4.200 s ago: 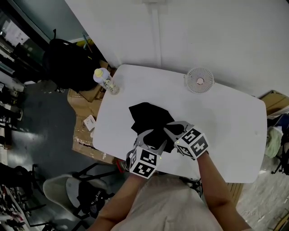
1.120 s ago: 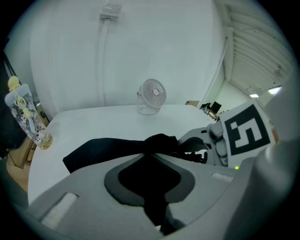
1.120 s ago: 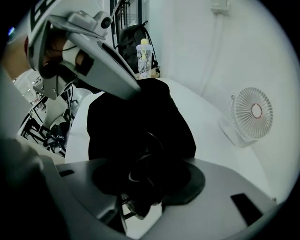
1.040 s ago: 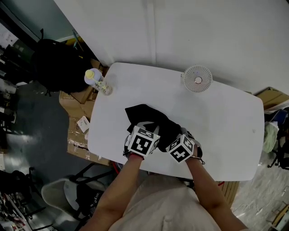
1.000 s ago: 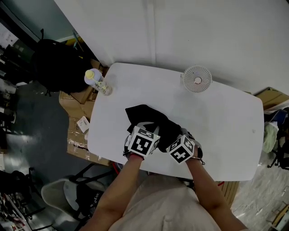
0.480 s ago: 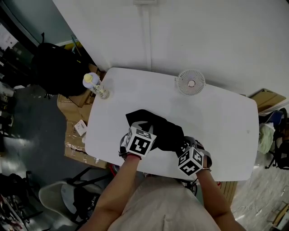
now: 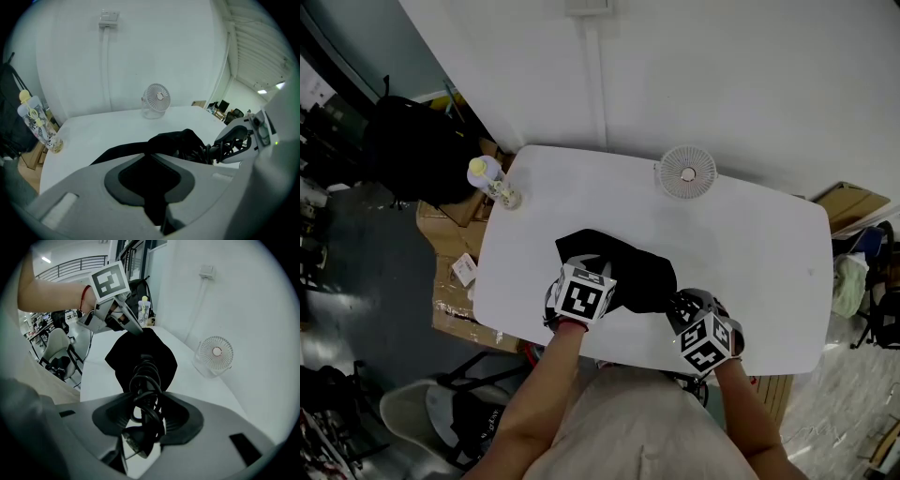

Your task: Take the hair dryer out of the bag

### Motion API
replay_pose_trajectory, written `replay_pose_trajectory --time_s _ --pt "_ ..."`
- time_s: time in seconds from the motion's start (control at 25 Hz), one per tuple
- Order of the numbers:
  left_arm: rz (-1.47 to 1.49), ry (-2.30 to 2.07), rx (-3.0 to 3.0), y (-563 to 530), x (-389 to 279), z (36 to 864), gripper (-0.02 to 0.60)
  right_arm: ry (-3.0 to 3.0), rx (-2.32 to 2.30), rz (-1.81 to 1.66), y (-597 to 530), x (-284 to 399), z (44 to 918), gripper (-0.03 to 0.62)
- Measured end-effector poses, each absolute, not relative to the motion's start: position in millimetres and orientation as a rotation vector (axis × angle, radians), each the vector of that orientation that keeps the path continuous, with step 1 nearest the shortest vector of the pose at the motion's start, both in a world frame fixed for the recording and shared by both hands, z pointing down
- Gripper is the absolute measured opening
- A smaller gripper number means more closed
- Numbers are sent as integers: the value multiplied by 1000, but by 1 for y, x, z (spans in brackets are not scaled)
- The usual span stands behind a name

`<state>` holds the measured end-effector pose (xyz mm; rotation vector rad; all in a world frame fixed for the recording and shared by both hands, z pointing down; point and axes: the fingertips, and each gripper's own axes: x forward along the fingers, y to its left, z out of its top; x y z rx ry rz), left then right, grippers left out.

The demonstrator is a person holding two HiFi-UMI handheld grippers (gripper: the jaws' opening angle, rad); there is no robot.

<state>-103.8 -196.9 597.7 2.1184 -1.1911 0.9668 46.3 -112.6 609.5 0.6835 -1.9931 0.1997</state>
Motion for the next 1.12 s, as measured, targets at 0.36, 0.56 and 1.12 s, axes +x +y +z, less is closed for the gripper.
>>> replay_pose_trajectory --time_s 0.36,0.56,1.12 --pt "903 -1200 2065 -194 -105 596 41 -2022 724 150 -108 53 584 186" --pt "897 -1192 2058 -190 -100 593 41 -2031 739 103 -104 60 570 184" --pt "972 -1059 2120 -176 -61 607 43 -2063 721 256 -94 71 622 183"
